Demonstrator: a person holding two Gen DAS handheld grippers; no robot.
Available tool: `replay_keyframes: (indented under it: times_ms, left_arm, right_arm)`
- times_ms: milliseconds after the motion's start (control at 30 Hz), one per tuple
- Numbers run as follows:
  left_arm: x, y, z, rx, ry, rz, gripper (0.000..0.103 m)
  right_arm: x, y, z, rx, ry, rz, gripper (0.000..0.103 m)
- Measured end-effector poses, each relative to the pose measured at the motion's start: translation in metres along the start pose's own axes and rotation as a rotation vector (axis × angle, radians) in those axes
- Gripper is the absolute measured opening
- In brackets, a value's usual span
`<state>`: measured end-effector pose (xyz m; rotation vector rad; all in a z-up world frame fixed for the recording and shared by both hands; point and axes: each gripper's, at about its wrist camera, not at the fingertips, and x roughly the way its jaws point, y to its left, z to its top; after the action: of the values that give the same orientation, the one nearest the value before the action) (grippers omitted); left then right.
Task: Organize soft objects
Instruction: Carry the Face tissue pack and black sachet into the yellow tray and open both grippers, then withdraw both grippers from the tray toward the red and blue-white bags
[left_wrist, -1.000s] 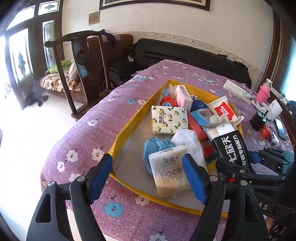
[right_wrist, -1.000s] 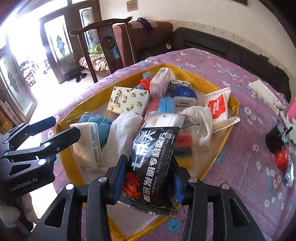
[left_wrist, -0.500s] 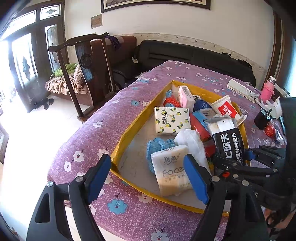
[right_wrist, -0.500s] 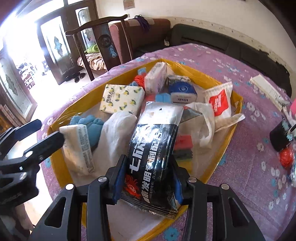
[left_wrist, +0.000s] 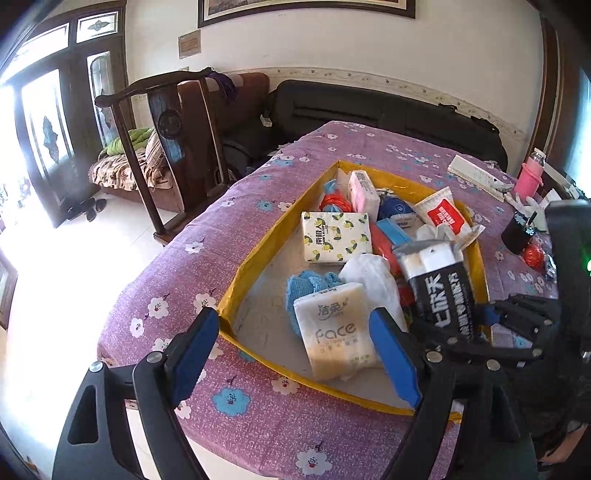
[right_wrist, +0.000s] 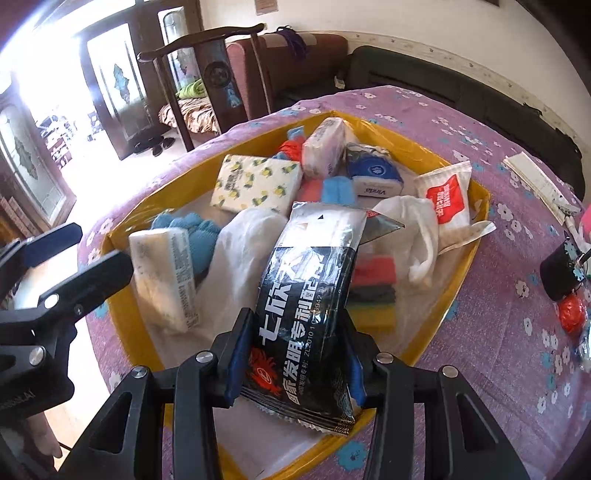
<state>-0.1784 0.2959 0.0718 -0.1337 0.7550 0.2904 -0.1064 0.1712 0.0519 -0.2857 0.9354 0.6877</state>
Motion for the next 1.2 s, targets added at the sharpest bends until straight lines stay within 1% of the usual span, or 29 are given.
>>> replay_keyframes:
  times_ms: [33,100,233,500,533,567,633,733,833,933,1000,1067,1133,1167,1200]
  left_arm:
    - [-0.002,0.0,-0.001,-0.002,-0.002,-0.002,0.083]
    - [-0.004,0.001,-0.002,-0.004,-0.004,-0.003,0.084]
    - [-0.011,0.002,-0.004,-0.011,-0.008,-0.004,0.086]
    - [-0.022,-0.005,-0.005,0.002,-0.02,-0.016,0.086]
    - [-0.024,-0.007,-0.006,0.008,-0.022,-0.018,0.086]
    - [-0.026,-0.009,-0.006,0.015,-0.024,-0.02,0.086]
    - [-0.029,-0.013,-0.007,0.027,-0.027,-0.023,0.086]
    - [-0.033,-0.019,-0.008,0.043,-0.029,-0.023,0.086]
    - [-0.039,-0.027,-0.01,0.061,-0.034,-0.025,0.086]
    - [-0.041,-0.034,-0.012,0.084,-0.045,-0.02,0.087]
    - [-0.034,-0.039,-0.01,0.106,-0.052,-0.004,0.087]
    - [-0.021,-0.042,-0.004,0.115,-0.034,0.013,0.087]
    - [-0.002,-0.044,0.011,0.084,-0.017,-0.027,0.087]
    - [0.003,-0.045,0.017,0.074,-0.02,-0.02,0.087]
    - [0.012,-0.049,0.027,0.068,-0.025,0.01,0.087]
  right_arm:
    - [0.0,0.001,-0.002,-0.004,0.002,-0.002,0.049]
    - [0.001,0.002,-0.008,-0.003,0.02,0.001,0.053]
    - [-0.003,0.005,-0.016,-0.031,0.008,-0.042,0.054]
    - [-0.019,0.002,-0.028,-0.041,-0.016,-0.042,0.056]
    - [-0.024,0.001,-0.029,-0.031,-0.028,-0.032,0.057]
    - [-0.027,0.0,-0.029,-0.02,-0.037,-0.022,0.061]
    - [-0.039,-0.005,-0.032,0.016,-0.074,0.004,0.066]
    - [-0.061,-0.017,-0.037,0.067,-0.129,0.018,0.069]
    - [-0.081,-0.036,-0.046,0.129,-0.177,0.002,0.073]
    - [-0.096,-0.061,-0.06,0.206,-0.206,-0.032,0.073]
    - [-0.103,-0.082,-0.071,0.263,-0.214,-0.061,0.073]
    - [-0.108,-0.099,-0.082,0.314,-0.215,-0.08,0.073]
    - [-0.112,-0.114,-0.091,0.358,-0.219,-0.088,0.073]
    - [-0.114,-0.12,-0.094,0.377,-0.222,-0.089,0.073]
    - [-0.116,-0.126,-0.098,0.396,-0.226,-0.09,0.073]
